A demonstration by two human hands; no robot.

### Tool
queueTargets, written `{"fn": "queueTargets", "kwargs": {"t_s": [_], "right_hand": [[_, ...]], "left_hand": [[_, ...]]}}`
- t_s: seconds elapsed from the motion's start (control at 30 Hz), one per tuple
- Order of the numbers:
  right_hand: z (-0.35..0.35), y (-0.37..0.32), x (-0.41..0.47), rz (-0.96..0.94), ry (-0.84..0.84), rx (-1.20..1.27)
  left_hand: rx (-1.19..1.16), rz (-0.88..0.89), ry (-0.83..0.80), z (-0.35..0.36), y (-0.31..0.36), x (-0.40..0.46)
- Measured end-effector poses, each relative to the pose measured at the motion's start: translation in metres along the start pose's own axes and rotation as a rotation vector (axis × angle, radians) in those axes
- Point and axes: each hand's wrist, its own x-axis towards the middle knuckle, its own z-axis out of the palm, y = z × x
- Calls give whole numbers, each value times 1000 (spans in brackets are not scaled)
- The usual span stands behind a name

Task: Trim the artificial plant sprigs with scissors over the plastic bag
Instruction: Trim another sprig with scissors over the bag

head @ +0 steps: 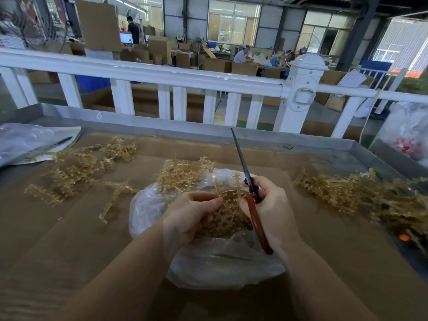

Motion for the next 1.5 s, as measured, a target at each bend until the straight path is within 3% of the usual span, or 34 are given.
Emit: {"fn": "queueTargets", "kwargs": {"t_s": [0.23, 0.57, 0.9, 1.5], "right_hand": [[3, 2, -9, -105, -95, -171], [6, 13, -11, -207, -208, -418], [4, 23, -8, -226, -236, -435], [-6, 24, -11, -229, -313, -491]], "left_hand": [[-180, 132, 153, 1, 8, 9], [-283, 169, 129, -10, 5, 18], [-421, 124, 61, -16, 2, 18], [-546, 161, 170, -8, 2, 17]]}}
